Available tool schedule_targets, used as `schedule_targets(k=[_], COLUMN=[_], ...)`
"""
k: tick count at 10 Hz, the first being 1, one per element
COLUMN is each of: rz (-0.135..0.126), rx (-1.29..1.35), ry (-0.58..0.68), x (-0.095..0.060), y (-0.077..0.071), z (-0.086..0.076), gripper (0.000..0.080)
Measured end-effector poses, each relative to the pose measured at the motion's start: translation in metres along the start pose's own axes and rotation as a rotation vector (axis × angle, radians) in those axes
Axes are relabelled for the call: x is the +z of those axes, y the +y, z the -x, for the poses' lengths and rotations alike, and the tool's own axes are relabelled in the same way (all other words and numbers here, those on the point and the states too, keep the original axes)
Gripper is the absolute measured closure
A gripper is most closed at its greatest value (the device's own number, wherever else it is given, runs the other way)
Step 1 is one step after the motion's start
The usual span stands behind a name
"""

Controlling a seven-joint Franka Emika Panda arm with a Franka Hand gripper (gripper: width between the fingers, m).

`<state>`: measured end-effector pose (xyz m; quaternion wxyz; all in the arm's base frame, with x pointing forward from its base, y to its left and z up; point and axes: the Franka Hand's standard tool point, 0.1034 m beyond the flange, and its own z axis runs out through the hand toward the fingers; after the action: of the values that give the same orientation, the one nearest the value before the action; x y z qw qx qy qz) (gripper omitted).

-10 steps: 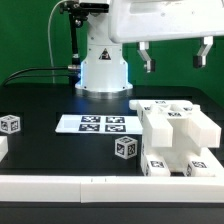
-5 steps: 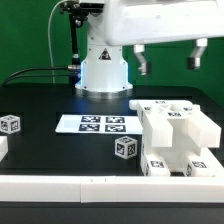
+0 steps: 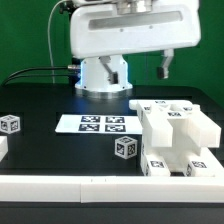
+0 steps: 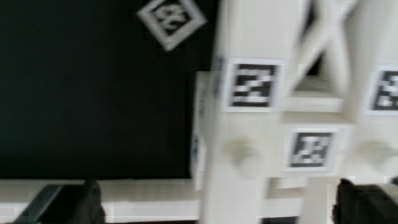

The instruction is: Assemble chair

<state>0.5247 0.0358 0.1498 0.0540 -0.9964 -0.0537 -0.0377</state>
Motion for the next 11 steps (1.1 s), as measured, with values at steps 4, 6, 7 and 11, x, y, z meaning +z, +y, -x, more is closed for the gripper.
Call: schedule_targets(k=[4,6,7,11], rz=[-0.013,-0.043,-0.005,-0.113], rx=[-0.024,0.227,0.269,0.702], ry=[-0.044,-0.08,-0.053,-0.074], x=[0.008,0.012,0.009,0.012], y=[0.028,0.026,0.018,0.037], z=[-0.003,0.002,-0.004,0.001], gripper=[0.0151,0.0151,0.0151,0.0151])
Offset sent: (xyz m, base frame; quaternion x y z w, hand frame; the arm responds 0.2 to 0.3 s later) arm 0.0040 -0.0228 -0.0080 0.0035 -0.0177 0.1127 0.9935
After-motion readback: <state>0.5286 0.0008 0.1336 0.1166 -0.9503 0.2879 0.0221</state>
